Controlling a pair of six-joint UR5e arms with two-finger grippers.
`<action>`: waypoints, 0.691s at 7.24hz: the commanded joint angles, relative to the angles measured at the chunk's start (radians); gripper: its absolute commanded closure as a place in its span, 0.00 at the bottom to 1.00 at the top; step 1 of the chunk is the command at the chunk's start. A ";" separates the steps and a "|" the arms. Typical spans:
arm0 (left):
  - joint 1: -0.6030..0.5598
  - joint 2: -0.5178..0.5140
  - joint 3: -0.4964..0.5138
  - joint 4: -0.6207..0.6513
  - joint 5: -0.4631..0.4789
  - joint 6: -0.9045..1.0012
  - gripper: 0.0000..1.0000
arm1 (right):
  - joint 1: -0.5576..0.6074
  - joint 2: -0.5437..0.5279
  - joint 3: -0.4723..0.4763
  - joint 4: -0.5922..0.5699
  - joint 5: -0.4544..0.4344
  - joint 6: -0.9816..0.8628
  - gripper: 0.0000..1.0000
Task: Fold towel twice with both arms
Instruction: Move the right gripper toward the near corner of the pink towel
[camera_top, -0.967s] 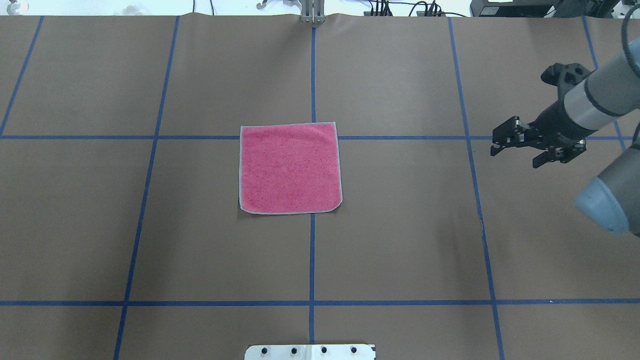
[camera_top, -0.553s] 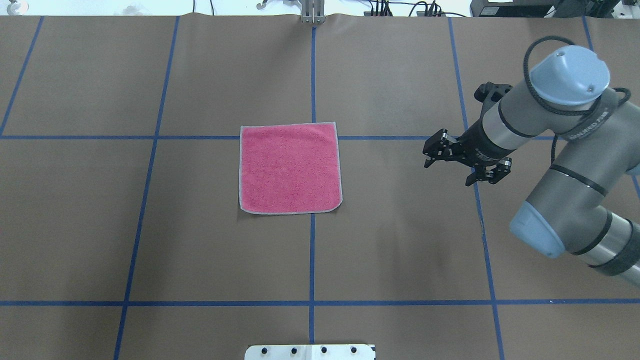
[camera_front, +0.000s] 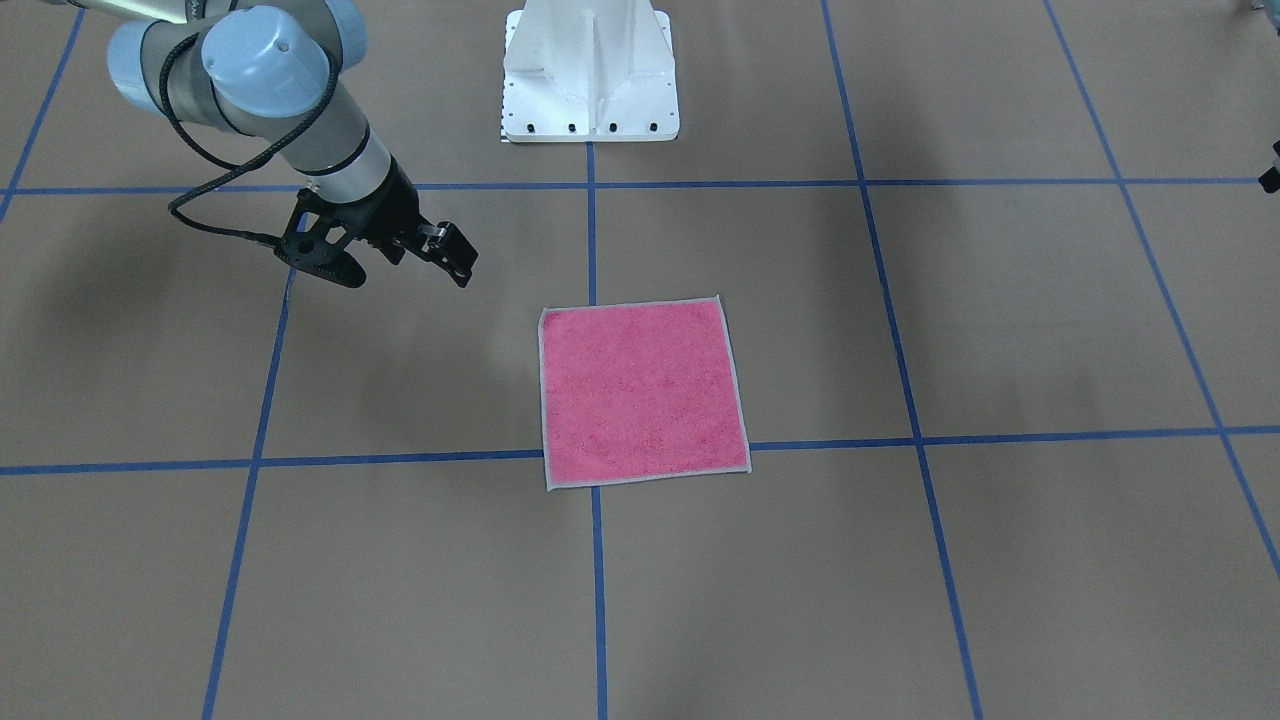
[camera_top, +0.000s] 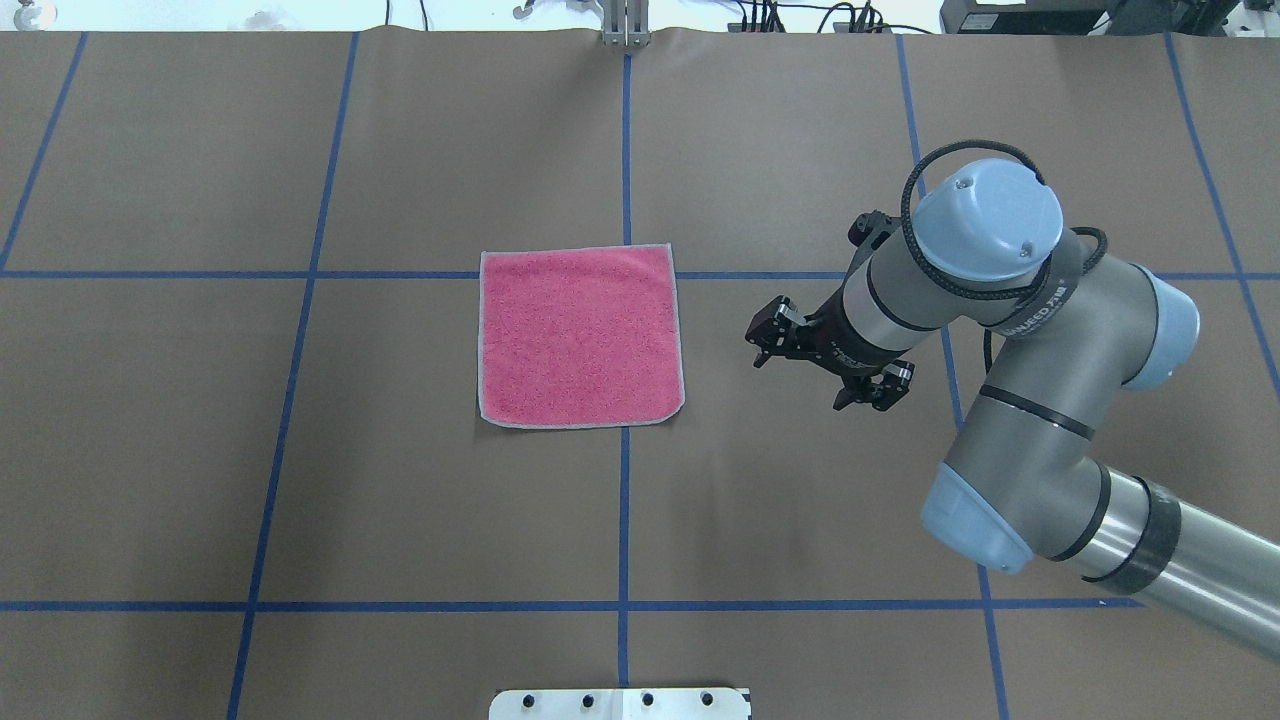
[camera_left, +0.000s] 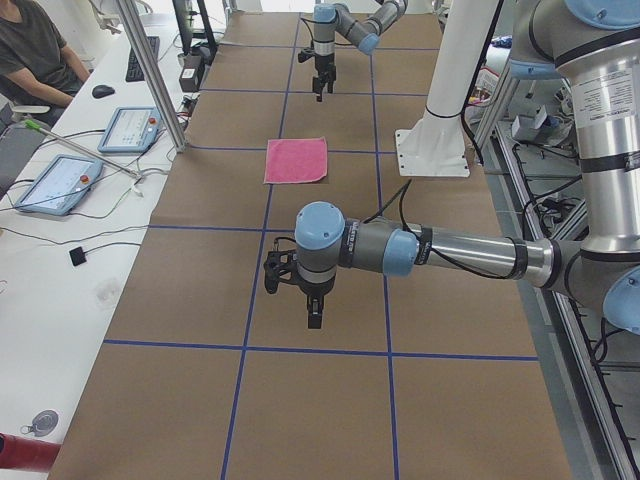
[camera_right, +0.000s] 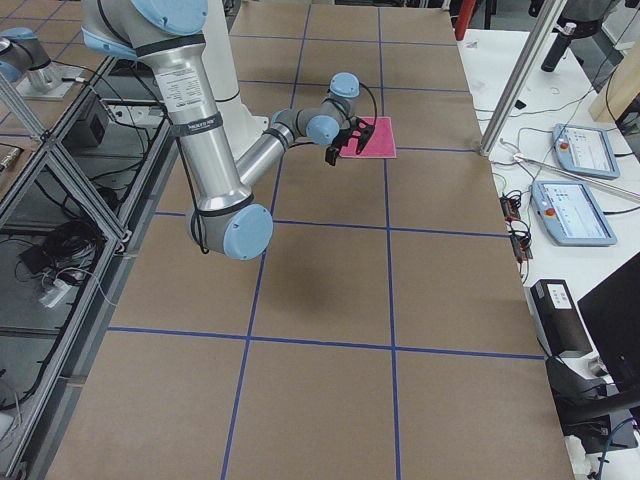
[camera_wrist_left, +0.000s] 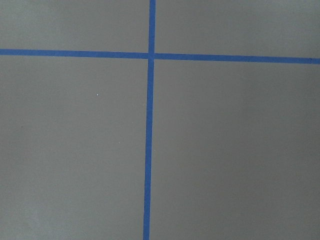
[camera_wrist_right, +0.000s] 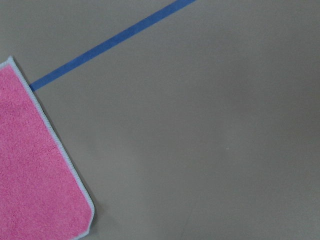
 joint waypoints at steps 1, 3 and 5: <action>0.002 -0.003 -0.006 -0.027 -0.002 -0.064 0.00 | -0.052 0.039 -0.049 0.017 -0.092 0.054 0.00; 0.002 -0.003 -0.003 -0.059 -0.002 -0.092 0.00 | -0.088 0.068 -0.159 0.171 -0.116 0.149 0.00; 0.002 -0.001 -0.003 -0.061 -0.002 -0.092 0.00 | -0.134 0.139 -0.248 0.200 -0.220 0.249 0.00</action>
